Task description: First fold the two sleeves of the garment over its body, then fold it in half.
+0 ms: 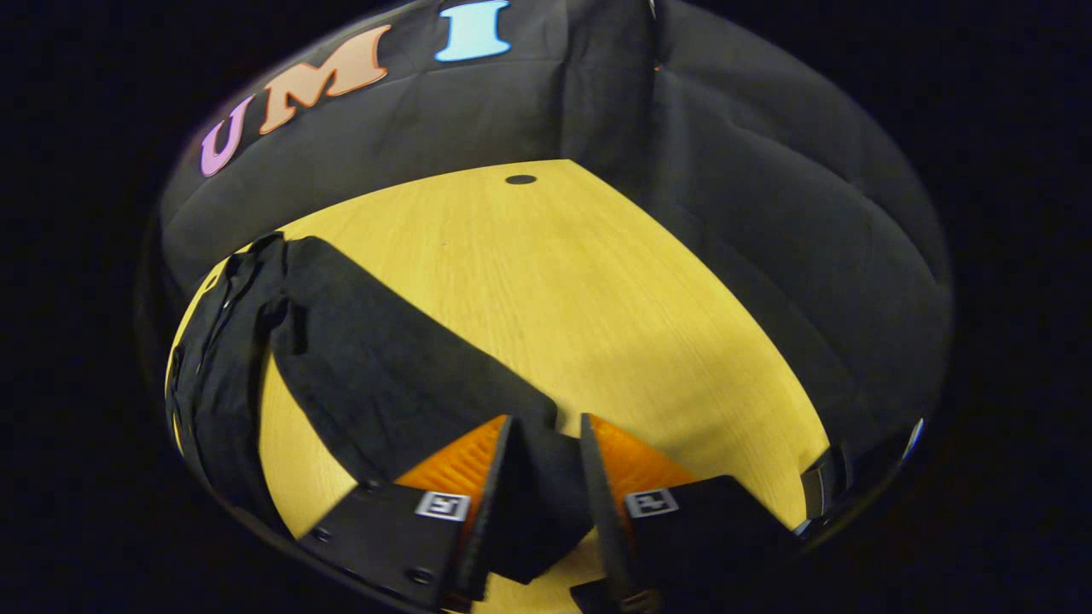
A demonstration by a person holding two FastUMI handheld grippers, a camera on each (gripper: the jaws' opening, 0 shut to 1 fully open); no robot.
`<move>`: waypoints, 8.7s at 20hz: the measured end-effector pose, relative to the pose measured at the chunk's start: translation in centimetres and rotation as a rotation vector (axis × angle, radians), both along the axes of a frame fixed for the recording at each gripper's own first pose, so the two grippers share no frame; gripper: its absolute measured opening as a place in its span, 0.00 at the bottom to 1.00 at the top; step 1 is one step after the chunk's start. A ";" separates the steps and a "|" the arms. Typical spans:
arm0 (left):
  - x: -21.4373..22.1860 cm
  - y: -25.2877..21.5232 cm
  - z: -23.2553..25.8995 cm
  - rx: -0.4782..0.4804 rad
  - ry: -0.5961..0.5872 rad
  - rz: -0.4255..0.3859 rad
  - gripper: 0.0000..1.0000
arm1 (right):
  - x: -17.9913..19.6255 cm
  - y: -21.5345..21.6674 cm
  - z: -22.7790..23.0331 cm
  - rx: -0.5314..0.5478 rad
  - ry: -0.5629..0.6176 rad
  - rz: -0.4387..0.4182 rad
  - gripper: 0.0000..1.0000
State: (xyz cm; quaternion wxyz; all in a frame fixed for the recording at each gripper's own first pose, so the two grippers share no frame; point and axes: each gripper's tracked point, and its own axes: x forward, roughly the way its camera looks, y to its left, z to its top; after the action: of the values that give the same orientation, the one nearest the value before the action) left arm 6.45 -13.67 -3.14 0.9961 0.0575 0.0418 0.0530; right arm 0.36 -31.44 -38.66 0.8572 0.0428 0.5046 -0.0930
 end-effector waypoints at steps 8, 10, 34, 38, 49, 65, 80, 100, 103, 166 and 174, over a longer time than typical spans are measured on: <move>0.1 5.9 0.2 0.001 -0.018 0.011 0.95 | 2.6 3.7 4.3 0.097 -0.106 -0.099 0.03; 0.1 6.9 0.0 0.001 -0.008 0.013 0.95 | 4.6 5.7 6.4 0.112 -0.160 -0.086 0.03; -7.1 25.9 -1.9 -0.006 0.019 0.248 0.95 | 13.4 36.1 18.4 0.206 -0.395 0.370 0.03; -8.5 28.9 -3.0 -0.007 0.038 0.281 0.95 | 13.8 41.3 18.1 0.213 -0.391 0.433 0.00; -10.8 36.2 -7.6 0.007 0.123 0.355 0.96 | 14.6 54.1 15.4 0.275 -0.348 0.542 0.04; -14.0 42.5 -23.7 -0.141 0.449 0.480 0.92 | 13.7 49.3 24.0 0.193 -0.622 0.479 0.92; -18.2 42.0 -34.1 -0.261 0.679 0.518 0.78 | 11.9 46.7 24.5 0.105 -0.623 0.480 0.93; -4.5 29.6 -22.2 -0.155 0.554 0.174 0.00 | 9.2 34.6 25.3 0.100 -0.626 0.401 0.98; -2.8 26.6 -21.0 -0.109 0.536 0.115 0.00 | 8.9 32.3 25.2 0.102 -0.622 0.364 0.98; -17.2 20.5 -21.8 0.026 0.612 0.012 0.94 | -8.7 24.6 15.8 0.063 -0.401 0.268 0.98; -22.6 22.9 -27.4 0.016 0.751 0.044 0.94 | -13.0 24.6 8.8 0.020 -0.212 0.291 0.94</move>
State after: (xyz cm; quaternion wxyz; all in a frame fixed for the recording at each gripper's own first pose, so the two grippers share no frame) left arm -16.20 9.20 -30.49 0.9094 0.0800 0.4052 0.0498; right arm -12.60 -6.79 -29.82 0.9096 -0.0127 0.4131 0.0422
